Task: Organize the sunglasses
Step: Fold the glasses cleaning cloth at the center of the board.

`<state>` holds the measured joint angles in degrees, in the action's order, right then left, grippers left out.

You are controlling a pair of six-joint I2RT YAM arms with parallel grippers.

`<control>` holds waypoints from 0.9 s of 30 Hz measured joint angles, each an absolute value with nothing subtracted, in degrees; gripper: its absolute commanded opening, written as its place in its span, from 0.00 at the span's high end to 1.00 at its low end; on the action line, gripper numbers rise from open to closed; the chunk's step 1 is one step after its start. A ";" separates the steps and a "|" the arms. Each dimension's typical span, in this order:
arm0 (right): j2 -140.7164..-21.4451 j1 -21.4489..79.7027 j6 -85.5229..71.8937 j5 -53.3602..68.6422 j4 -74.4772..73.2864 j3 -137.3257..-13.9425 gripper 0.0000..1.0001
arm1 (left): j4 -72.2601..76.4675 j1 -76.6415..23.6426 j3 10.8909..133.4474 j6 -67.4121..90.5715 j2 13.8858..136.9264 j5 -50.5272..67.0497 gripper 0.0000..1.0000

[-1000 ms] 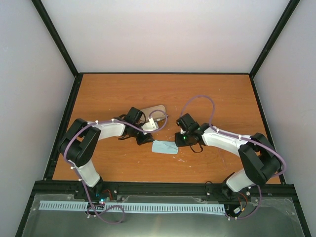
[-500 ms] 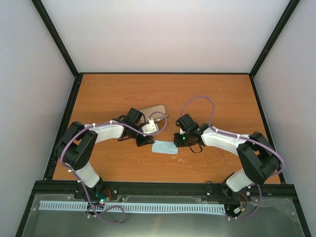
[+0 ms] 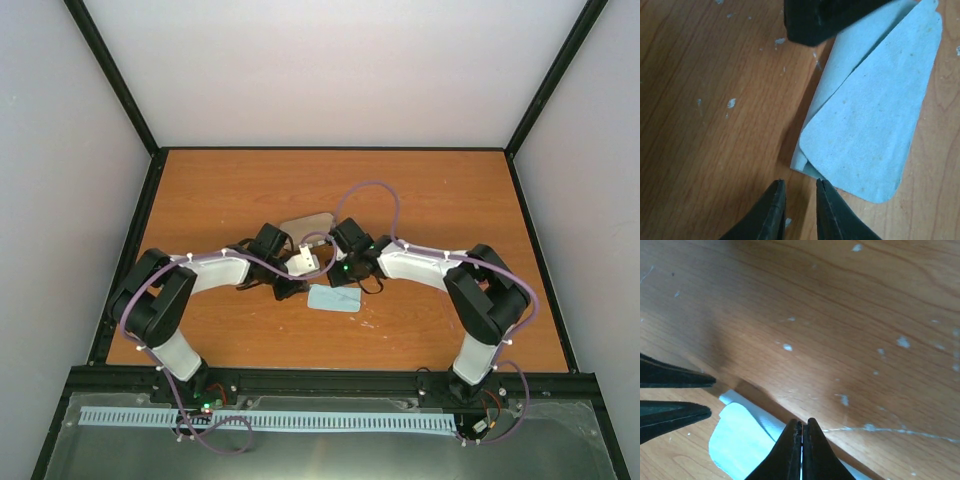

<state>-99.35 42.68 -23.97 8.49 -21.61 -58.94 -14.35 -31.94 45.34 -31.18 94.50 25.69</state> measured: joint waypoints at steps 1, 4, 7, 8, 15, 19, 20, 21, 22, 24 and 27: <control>-99.85 43.18 -23.66 8.60 -21.61 -59.40 0.97 | -14.15 -31.94 45.12 -31.14 94.32 25.30 0.80; -100.73 44.25 -23.14 8.88 -21.67 -59.92 0.97 | -13.34 -31.94 44.71 -30.94 94.30 24.40 0.80; -101.71 45.01 -22.68 9.63 -21.85 -60.14 0.97 | -12.82 -31.92 44.38 -30.72 94.32 23.68 0.80; -102.17 45.19 -22.52 9.74 -22.13 -60.36 0.97 | -12.78 -31.92 44.36 -30.61 94.32 23.49 0.80; -104.88 46.19 -21.37 10.76 -23.77 -61.54 0.97 | -12.21 -31.88 44.16 -30.26 94.35 21.93 0.81; -105.30 46.39 -20.82 11.66 -23.75 -61.89 0.97 | -11.51 -31.90 43.92 -30.26 94.35 21.93 0.81; -105.30 46.41 -20.71 11.97 -23.75 -61.95 0.97 | -11.35 -31.92 43.86 -30.26 94.35 21.96 0.81; -105.30 46.46 -20.62 12.29 -23.75 -61.98 0.97 | -11.29 -31.92 43.81 -30.26 94.35 21.96 0.81; -105.30 46.50 -20.58 12.49 -23.77 -61.98 0.97 | -11.31 -31.92 43.77 -30.26 94.35 21.93 0.81; -105.30 46.54 -20.53 12.86 -23.83 -61.98 0.97 | -11.27 -31.90 43.59 -30.26 94.35 21.93 0.81; -105.30 46.65 -20.51 13.30 -23.88 -61.91 0.97 | -11.29 -31.90 43.42 -30.26 94.35 21.93 0.81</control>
<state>-105.30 46.65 -20.51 13.30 -23.88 -61.91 -11.29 -31.90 43.42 -30.26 94.35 21.93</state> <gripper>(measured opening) 0.029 0.191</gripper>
